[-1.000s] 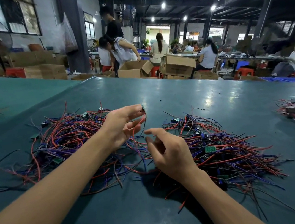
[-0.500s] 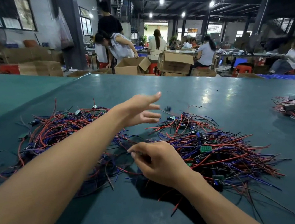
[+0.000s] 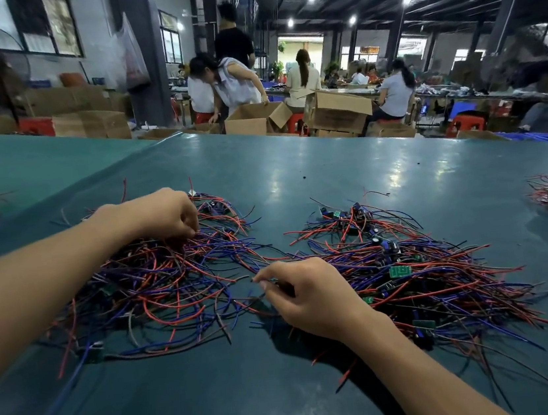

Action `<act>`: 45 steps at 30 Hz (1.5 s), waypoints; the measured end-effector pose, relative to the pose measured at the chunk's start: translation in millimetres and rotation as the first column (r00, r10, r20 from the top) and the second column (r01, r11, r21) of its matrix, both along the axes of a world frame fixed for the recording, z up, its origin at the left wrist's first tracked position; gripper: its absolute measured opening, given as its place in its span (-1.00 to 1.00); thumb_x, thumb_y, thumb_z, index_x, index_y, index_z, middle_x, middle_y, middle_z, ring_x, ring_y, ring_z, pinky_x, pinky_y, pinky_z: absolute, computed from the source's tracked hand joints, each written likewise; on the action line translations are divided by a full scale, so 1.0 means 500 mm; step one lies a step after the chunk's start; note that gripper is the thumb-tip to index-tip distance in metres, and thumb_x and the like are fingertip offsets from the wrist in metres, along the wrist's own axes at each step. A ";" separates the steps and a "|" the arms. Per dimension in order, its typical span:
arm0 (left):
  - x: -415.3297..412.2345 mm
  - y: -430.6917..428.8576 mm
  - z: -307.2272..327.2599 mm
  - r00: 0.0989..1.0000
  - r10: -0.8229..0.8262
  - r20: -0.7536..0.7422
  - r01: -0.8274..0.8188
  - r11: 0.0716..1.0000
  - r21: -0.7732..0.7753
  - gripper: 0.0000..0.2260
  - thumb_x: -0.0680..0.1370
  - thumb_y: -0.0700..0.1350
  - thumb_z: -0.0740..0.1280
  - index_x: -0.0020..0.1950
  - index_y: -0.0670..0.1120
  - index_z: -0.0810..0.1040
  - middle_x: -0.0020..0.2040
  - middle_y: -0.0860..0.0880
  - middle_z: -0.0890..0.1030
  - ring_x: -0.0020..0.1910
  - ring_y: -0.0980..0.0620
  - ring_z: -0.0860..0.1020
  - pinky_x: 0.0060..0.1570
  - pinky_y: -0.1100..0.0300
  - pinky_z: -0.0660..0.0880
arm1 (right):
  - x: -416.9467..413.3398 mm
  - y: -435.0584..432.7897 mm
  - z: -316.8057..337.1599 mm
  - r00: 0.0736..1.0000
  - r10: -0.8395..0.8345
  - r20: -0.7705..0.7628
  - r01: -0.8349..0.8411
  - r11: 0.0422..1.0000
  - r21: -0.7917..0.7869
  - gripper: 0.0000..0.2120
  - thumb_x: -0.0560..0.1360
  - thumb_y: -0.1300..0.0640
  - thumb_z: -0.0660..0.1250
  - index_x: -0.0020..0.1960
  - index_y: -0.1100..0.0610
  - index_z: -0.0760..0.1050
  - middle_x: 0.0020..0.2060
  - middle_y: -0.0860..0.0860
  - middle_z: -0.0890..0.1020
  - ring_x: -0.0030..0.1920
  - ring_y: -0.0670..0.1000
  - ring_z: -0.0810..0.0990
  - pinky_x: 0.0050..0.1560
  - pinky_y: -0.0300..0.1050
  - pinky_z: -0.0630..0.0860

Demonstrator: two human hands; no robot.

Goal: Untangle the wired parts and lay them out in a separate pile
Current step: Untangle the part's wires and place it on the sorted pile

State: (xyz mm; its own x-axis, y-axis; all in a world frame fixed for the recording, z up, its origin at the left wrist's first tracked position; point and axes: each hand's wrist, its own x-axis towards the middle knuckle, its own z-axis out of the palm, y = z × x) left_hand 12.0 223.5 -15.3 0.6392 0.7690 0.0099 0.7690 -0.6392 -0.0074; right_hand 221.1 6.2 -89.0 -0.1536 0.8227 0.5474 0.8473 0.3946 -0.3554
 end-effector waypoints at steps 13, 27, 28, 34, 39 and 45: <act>0.044 -0.055 0.058 0.907 -0.075 0.414 0.097 0.995 -0.030 -0.88 0.55 -0.04 0.48 0.06 0.00 0.73 -0.20 0.19 0.67 -0.25 0.37 0.56 -0.22 0.39 0.40 | 0.000 -0.001 0.002 1.000 0.006 -0.022 -0.007 0.999 -0.051 -0.83 0.57 0.11 0.36 0.10 0.05 0.69 -0.24 -0.05 0.71 -0.32 -0.15 0.46 -0.22 -0.18 0.45; 0.141 -0.258 0.124 0.624 -0.030 0.781 0.419 0.856 -0.302 -0.86 0.52 -0.18 0.49 0.03 -0.22 0.67 -0.21 -0.10 0.64 -0.32 0.11 0.61 -0.28 0.06 0.67 | 0.003 0.014 -0.001 0.963 -0.064 -0.261 0.059 0.998 -0.024 -0.51 0.53 -0.25 0.33 0.38 -0.06 0.53 -0.19 -0.19 0.61 -0.35 -0.15 0.47 -0.17 -0.11 0.51; 0.151 -0.269 0.123 0.578 0.002 0.816 0.452 0.832 -0.323 -0.85 0.52 -0.20 0.48 0.03 -0.25 0.66 -0.23 -0.09 0.62 -0.32 0.11 0.60 -0.29 0.07 0.67 | 0.003 0.015 -0.001 0.956 -0.058 -0.287 0.047 0.998 -0.044 -0.48 0.50 -0.30 0.34 0.38 -0.09 0.52 -0.17 -0.18 0.61 -0.36 -0.10 0.48 -0.18 -0.10 0.52; 0.203 -0.315 0.110 0.397 0.191 0.898 0.560 0.725 -0.402 -0.84 0.53 -0.27 0.46 0.03 -0.35 0.62 -0.21 -0.11 0.59 -0.24 0.08 0.60 -0.18 -0.09 0.69 | -0.001 0.017 0.002 0.873 0.025 -0.487 -0.074 0.994 -0.080 -0.83 0.48 -0.07 0.51 0.03 -0.04 0.71 -0.21 -0.13 0.65 -0.22 -0.16 0.58 -0.14 -0.32 0.44; 0.206 -0.287 0.075 0.348 -0.146 0.926 0.293 0.955 0.040 -0.78 0.61 0.00 0.39 0.13 -0.13 0.60 -0.03 0.00 0.64 -0.09 0.15 0.62 -0.09 0.25 0.61 | 0.007 0.018 0.014 0.710 -0.017 -0.704 -0.027 0.998 -0.051 -0.90 0.50 0.06 0.50 0.00 0.03 0.71 -0.27 -0.09 0.66 -0.29 -0.09 0.53 -0.17 -0.12 0.49; 0.190 -0.270 -0.069 0.171 -0.342 0.924 -0.023 0.936 0.351 -0.78 0.65 -0.04 0.31 -0.18 -0.06 0.47 -0.31 0.08 0.45 -0.33 0.12 0.43 -0.28 0.27 0.35 | 0.007 0.020 0.022 0.742 -0.151 -0.654 0.321 0.935 0.148 -0.86 0.52 0.05 0.49 0.05 0.03 0.64 -0.12 -0.09 0.67 -0.23 -0.13 0.58 -0.13 -0.24 0.51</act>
